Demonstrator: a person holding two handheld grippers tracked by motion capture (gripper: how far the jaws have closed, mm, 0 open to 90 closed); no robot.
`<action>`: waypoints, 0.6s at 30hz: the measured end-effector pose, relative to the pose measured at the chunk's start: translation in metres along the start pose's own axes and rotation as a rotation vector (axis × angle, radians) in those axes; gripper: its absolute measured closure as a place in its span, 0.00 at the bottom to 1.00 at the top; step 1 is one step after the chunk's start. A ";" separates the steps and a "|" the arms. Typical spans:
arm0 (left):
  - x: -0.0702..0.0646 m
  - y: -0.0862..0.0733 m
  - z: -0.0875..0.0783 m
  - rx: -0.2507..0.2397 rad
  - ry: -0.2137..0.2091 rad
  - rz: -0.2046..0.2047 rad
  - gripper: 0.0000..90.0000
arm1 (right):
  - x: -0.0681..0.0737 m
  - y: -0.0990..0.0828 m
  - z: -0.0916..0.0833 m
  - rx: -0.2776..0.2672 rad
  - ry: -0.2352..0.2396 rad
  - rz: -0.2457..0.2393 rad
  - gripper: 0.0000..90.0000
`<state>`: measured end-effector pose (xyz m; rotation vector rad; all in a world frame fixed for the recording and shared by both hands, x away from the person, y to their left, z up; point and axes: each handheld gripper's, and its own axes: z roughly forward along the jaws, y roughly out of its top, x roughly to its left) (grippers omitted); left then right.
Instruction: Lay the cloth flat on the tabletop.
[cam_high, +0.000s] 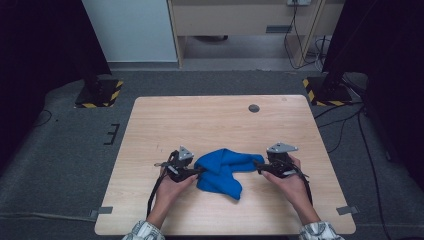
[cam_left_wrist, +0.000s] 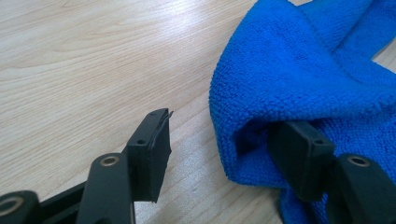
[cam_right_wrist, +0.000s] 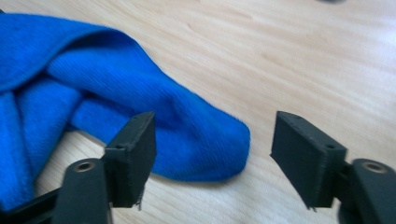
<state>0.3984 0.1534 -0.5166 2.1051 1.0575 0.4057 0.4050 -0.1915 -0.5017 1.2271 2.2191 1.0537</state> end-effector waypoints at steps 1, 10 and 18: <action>0.000 0.000 0.000 -0.002 0.002 0.001 0.43 | -0.002 -0.001 0.001 0.011 0.009 0.009 0.32; 0.000 0.002 -0.001 -0.018 -0.003 0.003 0.42 | -0.001 -0.010 0.008 0.047 0.028 0.031 0.49; 0.001 0.003 -0.001 -0.034 -0.026 0.000 0.42 | 0.007 -0.011 0.024 0.078 0.024 0.021 0.53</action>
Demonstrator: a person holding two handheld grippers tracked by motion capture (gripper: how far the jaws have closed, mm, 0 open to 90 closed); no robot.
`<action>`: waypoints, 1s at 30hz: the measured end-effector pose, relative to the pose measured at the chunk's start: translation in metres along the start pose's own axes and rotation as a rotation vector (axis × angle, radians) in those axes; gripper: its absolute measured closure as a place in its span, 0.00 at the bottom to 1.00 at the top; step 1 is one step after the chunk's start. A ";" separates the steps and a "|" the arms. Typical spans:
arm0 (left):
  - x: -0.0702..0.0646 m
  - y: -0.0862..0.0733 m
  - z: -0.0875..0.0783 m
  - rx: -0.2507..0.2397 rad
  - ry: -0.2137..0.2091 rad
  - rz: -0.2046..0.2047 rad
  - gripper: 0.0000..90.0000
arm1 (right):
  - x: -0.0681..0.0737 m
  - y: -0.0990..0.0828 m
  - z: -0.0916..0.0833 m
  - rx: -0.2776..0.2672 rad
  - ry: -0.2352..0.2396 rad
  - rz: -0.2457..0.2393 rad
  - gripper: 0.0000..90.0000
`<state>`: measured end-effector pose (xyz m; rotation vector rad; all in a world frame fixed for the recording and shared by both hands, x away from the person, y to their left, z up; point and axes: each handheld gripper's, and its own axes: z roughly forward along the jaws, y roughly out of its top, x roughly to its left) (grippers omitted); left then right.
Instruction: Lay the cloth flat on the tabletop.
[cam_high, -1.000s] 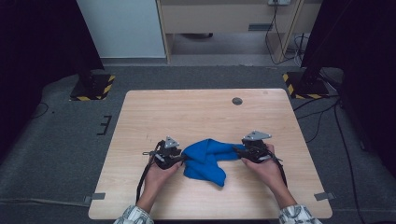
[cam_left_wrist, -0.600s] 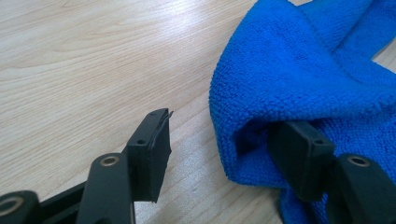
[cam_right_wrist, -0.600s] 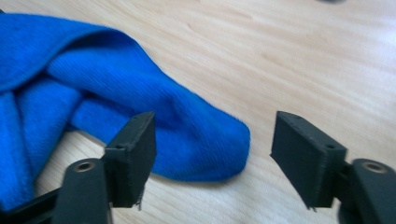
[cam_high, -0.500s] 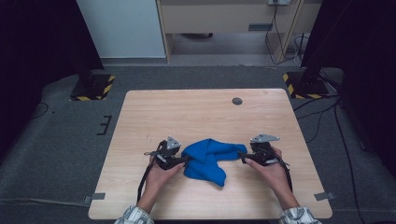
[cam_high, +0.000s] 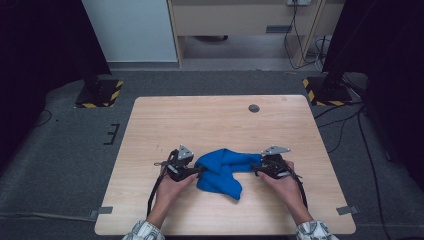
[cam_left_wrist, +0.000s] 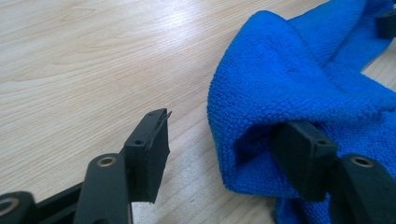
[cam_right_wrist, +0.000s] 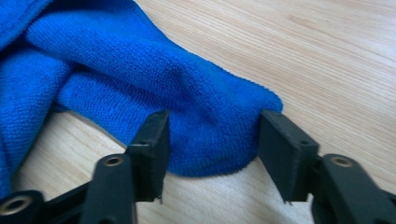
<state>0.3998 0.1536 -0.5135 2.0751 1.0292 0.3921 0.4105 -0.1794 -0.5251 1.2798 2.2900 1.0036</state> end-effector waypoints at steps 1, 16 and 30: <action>0.000 0.000 0.000 -0.003 -0.003 0.002 0.43 | 0.000 0.000 0.002 -0.002 0.001 -0.008 0.56; 0.001 0.004 -0.009 -0.061 -0.023 0.006 0.80 | 0.006 0.003 0.006 -0.004 0.001 -0.070 0.96; 0.013 0.002 -0.016 -0.077 -0.012 -0.049 0.94 | 0.006 0.007 -0.005 -0.036 0.018 -0.069 0.97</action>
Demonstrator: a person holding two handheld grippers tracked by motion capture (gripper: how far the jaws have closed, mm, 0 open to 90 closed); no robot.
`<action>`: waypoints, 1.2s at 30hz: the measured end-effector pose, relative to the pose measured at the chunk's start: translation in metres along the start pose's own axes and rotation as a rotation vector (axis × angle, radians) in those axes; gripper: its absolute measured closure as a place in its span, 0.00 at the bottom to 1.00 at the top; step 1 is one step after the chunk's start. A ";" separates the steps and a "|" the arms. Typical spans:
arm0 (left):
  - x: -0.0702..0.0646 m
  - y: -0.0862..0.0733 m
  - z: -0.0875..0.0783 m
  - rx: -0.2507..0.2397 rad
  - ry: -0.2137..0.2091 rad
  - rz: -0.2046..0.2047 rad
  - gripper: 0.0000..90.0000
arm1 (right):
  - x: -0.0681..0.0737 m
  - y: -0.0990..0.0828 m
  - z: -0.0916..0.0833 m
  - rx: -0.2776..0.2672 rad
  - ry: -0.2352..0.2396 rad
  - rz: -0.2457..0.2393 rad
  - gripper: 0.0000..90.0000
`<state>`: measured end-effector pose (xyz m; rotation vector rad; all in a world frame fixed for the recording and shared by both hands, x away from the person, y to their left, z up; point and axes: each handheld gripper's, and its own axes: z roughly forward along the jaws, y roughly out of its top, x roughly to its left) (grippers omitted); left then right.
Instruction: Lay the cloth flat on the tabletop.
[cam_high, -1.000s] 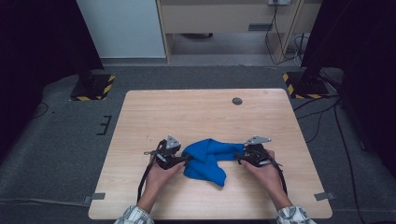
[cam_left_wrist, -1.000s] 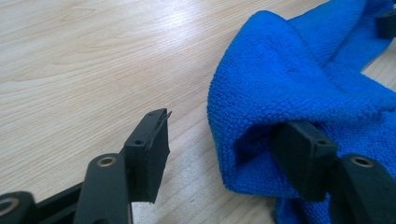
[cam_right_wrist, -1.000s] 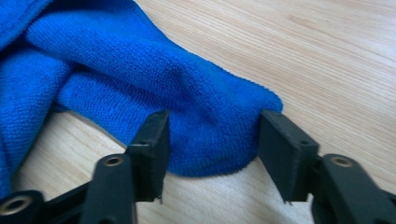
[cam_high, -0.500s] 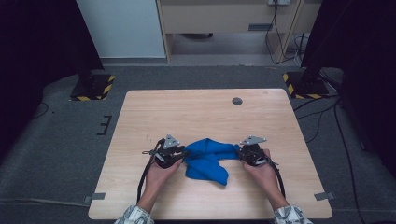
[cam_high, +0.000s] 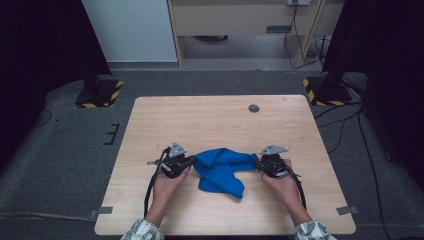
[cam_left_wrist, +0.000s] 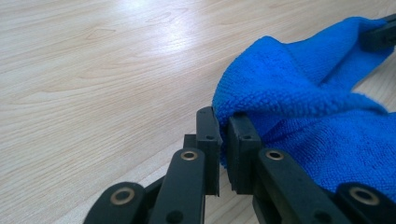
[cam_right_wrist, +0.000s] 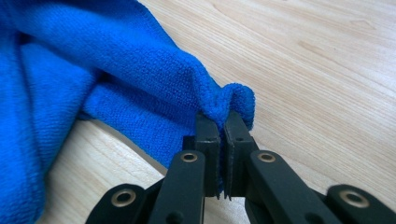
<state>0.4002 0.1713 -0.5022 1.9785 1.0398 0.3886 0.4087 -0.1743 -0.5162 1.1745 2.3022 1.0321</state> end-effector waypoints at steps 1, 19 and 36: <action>0.001 0.000 0.000 0.001 -0.001 -0.004 0.94 | 0.000 0.000 -0.001 -0.004 0.002 -0.003 0.97; 0.012 -0.012 0.010 0.101 0.025 -0.070 0.91 | 0.002 -0.002 0.010 0.048 0.009 -0.068 0.93; 0.012 -0.002 0.017 0.038 0.060 -0.016 0.43 | 0.001 0.000 0.002 -0.017 -0.002 -0.025 0.53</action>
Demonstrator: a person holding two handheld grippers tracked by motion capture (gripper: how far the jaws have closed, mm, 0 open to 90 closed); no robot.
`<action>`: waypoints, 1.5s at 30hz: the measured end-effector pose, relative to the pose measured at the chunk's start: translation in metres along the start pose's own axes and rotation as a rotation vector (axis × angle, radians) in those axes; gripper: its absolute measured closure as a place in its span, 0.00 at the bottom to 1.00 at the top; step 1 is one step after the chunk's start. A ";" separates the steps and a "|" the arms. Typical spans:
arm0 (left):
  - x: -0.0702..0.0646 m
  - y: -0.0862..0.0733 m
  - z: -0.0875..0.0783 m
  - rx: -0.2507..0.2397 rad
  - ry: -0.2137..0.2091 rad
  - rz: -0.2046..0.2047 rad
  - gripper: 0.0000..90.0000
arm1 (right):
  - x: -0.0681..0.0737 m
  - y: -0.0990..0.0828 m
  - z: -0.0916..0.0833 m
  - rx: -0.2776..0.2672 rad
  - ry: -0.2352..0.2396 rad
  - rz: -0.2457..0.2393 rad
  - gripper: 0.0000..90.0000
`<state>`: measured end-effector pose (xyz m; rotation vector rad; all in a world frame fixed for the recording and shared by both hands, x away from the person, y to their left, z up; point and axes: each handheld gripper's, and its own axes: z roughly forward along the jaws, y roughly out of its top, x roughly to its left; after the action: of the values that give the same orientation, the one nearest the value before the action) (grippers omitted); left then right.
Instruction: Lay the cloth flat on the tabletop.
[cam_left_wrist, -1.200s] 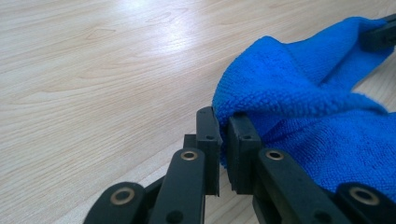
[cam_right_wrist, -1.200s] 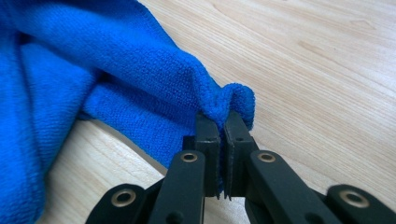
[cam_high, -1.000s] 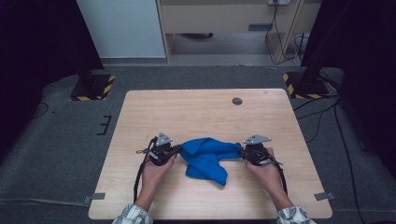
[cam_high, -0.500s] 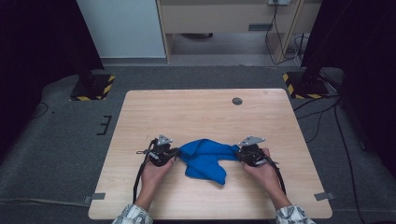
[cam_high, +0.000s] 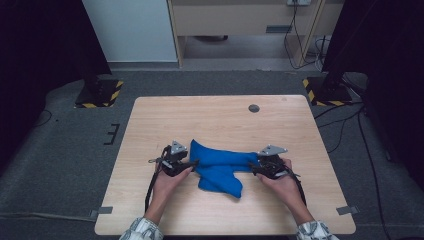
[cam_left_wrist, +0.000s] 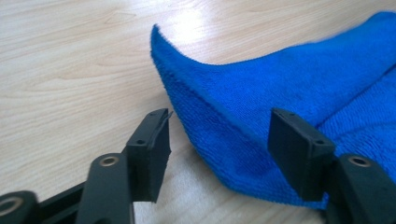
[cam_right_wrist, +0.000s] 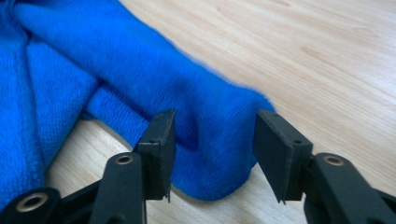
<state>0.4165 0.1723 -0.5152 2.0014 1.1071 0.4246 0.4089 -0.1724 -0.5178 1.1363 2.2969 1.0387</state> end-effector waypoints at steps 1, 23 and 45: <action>0.001 0.001 0.000 0.003 0.008 0.002 0.43 | -0.001 0.000 -0.001 -0.004 -0.008 0.008 0.51; 0.025 0.037 0.026 -0.017 0.084 0.025 0.41 | -0.020 -0.002 -0.018 -0.041 -0.049 0.094 0.77; 0.025 0.024 0.005 -0.098 0.049 -0.037 0.96 | -0.033 0.003 0.004 -0.018 -0.081 0.135 0.74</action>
<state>0.4471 0.1835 -0.5017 1.8911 1.1307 0.5016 0.4327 -0.1959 -0.5182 1.3173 2.1686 1.0395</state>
